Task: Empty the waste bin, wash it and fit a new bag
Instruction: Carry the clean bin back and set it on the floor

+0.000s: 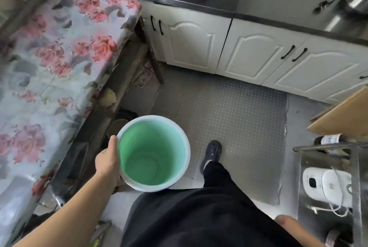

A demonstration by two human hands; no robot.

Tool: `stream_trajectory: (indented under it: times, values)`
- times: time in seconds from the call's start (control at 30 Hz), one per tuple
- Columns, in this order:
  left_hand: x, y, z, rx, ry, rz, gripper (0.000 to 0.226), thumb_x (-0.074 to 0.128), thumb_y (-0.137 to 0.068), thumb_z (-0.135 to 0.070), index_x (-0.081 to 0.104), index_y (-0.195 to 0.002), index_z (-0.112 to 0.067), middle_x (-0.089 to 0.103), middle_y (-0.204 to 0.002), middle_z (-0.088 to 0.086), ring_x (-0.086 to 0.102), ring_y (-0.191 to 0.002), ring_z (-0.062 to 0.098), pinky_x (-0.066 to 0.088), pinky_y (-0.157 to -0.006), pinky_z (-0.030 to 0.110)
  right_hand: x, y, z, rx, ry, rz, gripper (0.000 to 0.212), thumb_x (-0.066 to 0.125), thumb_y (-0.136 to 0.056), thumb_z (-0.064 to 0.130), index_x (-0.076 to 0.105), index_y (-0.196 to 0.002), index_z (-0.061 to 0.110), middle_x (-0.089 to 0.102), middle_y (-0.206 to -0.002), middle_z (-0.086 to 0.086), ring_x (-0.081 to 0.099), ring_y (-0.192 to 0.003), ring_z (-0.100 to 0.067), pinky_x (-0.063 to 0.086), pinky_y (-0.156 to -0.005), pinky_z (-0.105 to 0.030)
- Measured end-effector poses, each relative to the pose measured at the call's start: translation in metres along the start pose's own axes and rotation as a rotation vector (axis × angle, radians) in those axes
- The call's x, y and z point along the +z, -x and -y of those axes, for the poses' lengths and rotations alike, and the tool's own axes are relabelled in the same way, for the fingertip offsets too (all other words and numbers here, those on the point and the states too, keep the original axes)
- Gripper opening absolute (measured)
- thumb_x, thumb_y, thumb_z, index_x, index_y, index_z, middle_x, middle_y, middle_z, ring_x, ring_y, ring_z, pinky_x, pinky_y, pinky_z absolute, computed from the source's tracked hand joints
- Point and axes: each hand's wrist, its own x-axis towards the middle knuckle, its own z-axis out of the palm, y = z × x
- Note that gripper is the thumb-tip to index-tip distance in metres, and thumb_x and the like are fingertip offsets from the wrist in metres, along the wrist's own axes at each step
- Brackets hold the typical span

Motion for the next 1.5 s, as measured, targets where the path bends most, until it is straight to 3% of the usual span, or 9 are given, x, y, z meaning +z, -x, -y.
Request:
stream_trajectory:
  times: [0.13, 0.37, 0.5, 0.67, 0.83, 0.93, 1.13, 1.3, 1.5]
  values:
    - [0.033, 0.005, -0.041, -0.073, 0.034, -0.089, 0.069, 0.047, -0.07, -0.075, 0.068, -0.078, -0.01, 0.059, -0.072, 0.008, 0.05, -0.054, 0.025, 0.041, -0.051, 0.029, -0.099, -0.039, 0.034, -0.077, 0.145, 0.031, 0.031, 0.053, -0.097, 0.028, 0.049, -0.066, 0.029, 0.05, -0.071, 0.01, 0.051, -0.077, -0.011, 0.039, -0.063, -0.014]
    - [0.07, 0.01, -0.092, -0.065, 0.074, -0.168, 0.069, 0.045, -0.078, -0.068, 0.068, -0.082, -0.002, 0.066, -0.086, 0.017, 0.061, -0.075, 0.034, 0.054, -0.074, 0.046, -0.274, -0.086, 0.144, -0.299, 0.217, -0.107, 0.022, 0.057, -0.095, 0.017, 0.055, -0.074, 0.012, 0.056, -0.073, -0.008, 0.053, -0.069, -0.018, 0.031, -0.057, -0.028]
    - [0.089, 0.001, -0.102, -0.138, 0.161, -0.183, 0.07, 0.045, -0.079, -0.069, 0.065, -0.081, -0.002, 0.062, -0.081, 0.015, 0.057, -0.069, 0.03, 0.048, -0.063, 0.038, -0.317, -0.103, 0.219, -0.395, 0.196, -0.109, 0.022, 0.056, -0.094, 0.013, 0.054, -0.072, 0.01, 0.055, -0.068, -0.009, 0.049, -0.063, -0.018, 0.031, -0.06, -0.028]
    - [0.118, -0.026, -0.12, -0.221, 0.251, -0.209, 0.065, 0.048, -0.082, -0.067, 0.066, -0.075, -0.006, 0.061, -0.076, 0.013, 0.055, -0.067, 0.03, 0.045, -0.064, 0.037, -0.324, -0.119, 0.294, -0.469, 0.254, -0.047, 0.022, 0.056, -0.095, 0.02, 0.065, -0.09, 0.0, 0.066, -0.074, -0.007, 0.056, -0.064, -0.018, 0.038, -0.058, -0.026]
    - [0.148, -0.084, -0.143, -0.324, 0.278, -0.17, 0.065, 0.049, -0.071, -0.072, 0.069, -0.077, -0.01, 0.068, -0.084, 0.012, 0.062, -0.07, 0.033, 0.051, -0.064, 0.038, -0.328, -0.12, 0.326, -0.46, 0.454, 0.064, 0.019, 0.054, -0.092, 0.032, 0.066, -0.089, 0.018, 0.071, -0.09, 0.0, 0.063, -0.078, -0.014, 0.049, -0.071, -0.03]
    - [0.17, -0.122, -0.153, -0.376, 0.301, -0.132, 0.061, 0.051, -0.069, -0.071, 0.071, -0.077, -0.013, 0.071, -0.089, 0.012, 0.067, -0.079, 0.036, 0.056, -0.074, 0.044, -0.349, -0.132, 0.336, -0.413, 0.551, 0.068, 0.016, 0.054, -0.09, 0.037, 0.062, -0.082, 0.025, 0.07, -0.086, 0.0, 0.058, -0.068, -0.007, 0.042, -0.06, -0.022]
    - [0.241, -0.203, -0.151, -0.457, 0.414, -0.106, 0.066, 0.057, -0.067, -0.072, 0.071, -0.09, -0.012, 0.074, -0.087, 0.005, 0.07, -0.074, 0.026, 0.051, -0.056, 0.03, -0.369, -0.204, 0.383, -0.377, 0.678, 0.01, 0.025, 0.048, -0.088, 0.04, 0.065, -0.091, 0.022, 0.071, -0.096, 0.005, 0.064, -0.088, -0.006, 0.049, -0.08, -0.022]
    - [0.329, -0.281, -0.143, -0.549, 0.555, -0.129, 0.062, 0.06, -0.075, -0.064, 0.069, -0.107, -0.012, 0.074, -0.091, 0.006, 0.066, -0.071, 0.025, 0.048, -0.055, 0.029, -0.337, -0.299, 0.437, -0.511, 0.749, 0.128, 0.024, 0.044, -0.092, 0.036, 0.059, -0.088, 0.019, 0.066, -0.094, 0.004, 0.063, -0.087, -0.014, 0.05, -0.076, -0.032]
    - [0.429, -0.361, -0.132, -0.383, 0.711, 0.011, 0.047, 0.065, -0.077, -0.055, 0.073, -0.104, -0.018, 0.072, -0.089, 0.005, 0.068, -0.072, 0.026, 0.058, -0.057, 0.035, -0.283, -0.402, 0.473, -0.722, 0.99, 0.237, 0.024, 0.039, -0.094, 0.035, 0.039, -0.073, 0.023, 0.052, -0.092, 0.0, 0.048, -0.082, -0.021, 0.033, -0.066, -0.033]
